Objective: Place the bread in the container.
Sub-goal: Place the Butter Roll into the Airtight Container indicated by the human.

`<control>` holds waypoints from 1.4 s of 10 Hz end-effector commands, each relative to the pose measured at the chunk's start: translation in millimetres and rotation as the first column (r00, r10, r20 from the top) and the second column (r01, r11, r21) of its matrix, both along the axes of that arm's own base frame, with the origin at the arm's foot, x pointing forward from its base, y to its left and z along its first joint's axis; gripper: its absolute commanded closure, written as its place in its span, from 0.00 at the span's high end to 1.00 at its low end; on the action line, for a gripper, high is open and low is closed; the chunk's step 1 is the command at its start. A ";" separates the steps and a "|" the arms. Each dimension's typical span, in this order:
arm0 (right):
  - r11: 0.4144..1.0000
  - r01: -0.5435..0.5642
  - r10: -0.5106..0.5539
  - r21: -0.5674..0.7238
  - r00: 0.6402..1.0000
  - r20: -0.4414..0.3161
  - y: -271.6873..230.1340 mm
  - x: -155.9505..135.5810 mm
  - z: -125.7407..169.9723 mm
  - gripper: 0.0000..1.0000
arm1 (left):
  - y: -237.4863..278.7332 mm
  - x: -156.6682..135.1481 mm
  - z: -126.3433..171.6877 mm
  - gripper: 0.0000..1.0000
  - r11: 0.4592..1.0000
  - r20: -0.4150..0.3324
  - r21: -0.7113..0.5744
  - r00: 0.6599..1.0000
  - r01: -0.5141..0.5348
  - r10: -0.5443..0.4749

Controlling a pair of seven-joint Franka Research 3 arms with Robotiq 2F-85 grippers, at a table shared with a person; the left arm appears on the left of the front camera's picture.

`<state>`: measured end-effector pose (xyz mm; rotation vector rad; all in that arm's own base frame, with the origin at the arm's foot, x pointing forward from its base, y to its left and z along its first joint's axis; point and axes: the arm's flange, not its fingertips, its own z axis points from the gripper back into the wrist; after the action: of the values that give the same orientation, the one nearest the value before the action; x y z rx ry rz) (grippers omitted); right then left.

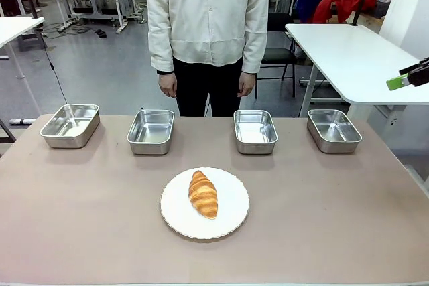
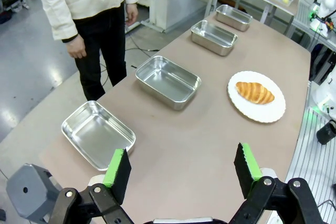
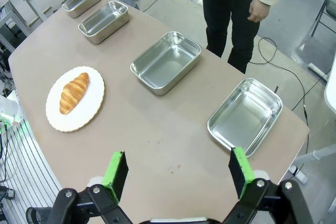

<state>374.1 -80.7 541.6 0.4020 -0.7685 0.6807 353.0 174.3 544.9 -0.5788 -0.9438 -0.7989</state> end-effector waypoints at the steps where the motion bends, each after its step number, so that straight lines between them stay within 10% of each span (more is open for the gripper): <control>1: 1.000 -0.013 0.013 0.012 1.000 0.012 -0.6 0.3 -1.6 1.00 | -1.0 -1.1 0.2 1.00 1.000 0.011 0.000 1.000 0.009 -0.009; 14: 1.000 -0.013 0.013 0.012 1.000 0.012 -0.6 0.3 -1.6 1.00 | -1.0 -1.1 0.2 1.00 1.000 0.011 0.000 1.000 0.009 -0.009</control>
<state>374.1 -80.8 541.5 0.4020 -0.7684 0.6805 353.0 174.3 544.9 -0.5787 -0.9439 -0.7989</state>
